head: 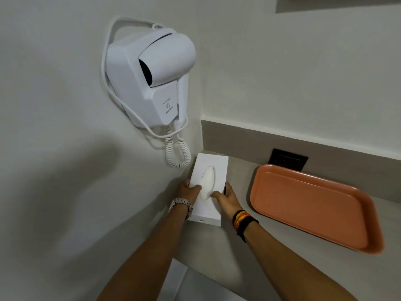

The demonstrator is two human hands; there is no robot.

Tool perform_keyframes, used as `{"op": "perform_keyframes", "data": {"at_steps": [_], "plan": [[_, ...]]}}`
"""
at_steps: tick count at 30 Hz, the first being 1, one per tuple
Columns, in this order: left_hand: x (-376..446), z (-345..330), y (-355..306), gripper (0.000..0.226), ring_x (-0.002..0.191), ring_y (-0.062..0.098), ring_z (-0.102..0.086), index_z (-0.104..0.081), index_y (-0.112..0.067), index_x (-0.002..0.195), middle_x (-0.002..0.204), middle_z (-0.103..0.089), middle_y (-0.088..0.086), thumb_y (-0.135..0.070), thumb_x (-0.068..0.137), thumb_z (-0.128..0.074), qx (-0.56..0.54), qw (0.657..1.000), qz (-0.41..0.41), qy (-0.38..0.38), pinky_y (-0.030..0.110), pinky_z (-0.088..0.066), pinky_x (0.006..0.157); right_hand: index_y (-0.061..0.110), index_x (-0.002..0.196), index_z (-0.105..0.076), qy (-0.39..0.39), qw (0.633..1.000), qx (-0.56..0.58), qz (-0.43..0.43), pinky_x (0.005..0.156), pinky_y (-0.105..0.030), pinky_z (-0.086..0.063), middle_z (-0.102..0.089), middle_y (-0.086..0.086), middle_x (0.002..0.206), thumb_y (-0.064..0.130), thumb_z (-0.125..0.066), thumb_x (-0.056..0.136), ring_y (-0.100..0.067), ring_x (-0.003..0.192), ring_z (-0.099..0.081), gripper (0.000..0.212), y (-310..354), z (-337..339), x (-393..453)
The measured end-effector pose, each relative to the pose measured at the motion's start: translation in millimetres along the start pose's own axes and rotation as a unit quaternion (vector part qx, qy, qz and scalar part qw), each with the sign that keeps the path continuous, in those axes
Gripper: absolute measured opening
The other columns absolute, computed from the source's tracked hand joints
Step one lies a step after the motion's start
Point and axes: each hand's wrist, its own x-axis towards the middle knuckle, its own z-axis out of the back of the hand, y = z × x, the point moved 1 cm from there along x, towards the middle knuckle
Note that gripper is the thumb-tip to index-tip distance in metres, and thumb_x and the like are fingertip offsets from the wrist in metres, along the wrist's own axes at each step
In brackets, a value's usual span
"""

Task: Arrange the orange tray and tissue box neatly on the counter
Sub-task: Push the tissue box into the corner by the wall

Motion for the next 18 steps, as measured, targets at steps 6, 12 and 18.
{"op": "perform_keyframes", "data": {"at_steps": [6,12,18], "plan": [[53.5,-4.5,-13.7,0.036,0.090,0.024,-0.060,-0.066,-0.014,0.117,0.104,-0.065,0.001,-0.023,0.083,-0.066,0.028,0.999,-0.027,0.020,0.031,-0.045,0.078,0.024,0.138,-0.039,-0.021,0.999,0.032,-0.033,0.073,-0.025,-0.045,-0.056,0.002,0.123,0.018,-0.062,0.090,-0.009,0.095,-0.056,0.054,-2.1,-5.3,47.0],[80.3,-5.3,-18.2,0.031,0.085,0.025,-0.059,-0.069,-0.011,0.112,0.099,-0.069,0.006,-0.018,0.083,-0.064,0.074,0.995,-0.065,-0.008,0.028,-0.045,0.074,0.022,0.135,-0.045,-0.022,0.997,0.056,-0.038,0.081,-0.032,-0.047,-0.059,-0.001,0.125,0.019,-0.061,0.089,-0.017,0.102,-0.058,0.049,-4.6,-7.7,73.4],[76.7,-8.4,-12.2,0.053,0.129,0.034,-0.054,-0.052,-0.012,0.143,0.145,-0.056,0.012,-0.025,0.091,-0.058,0.111,0.989,-0.096,-0.015,0.044,-0.048,0.107,0.022,0.137,-0.047,-0.005,0.999,0.035,-0.020,0.097,-0.033,-0.046,-0.058,-0.001,0.133,0.024,-0.059,0.094,-0.020,0.113,-0.058,0.045,-5.3,-1.0,59.1]]}}
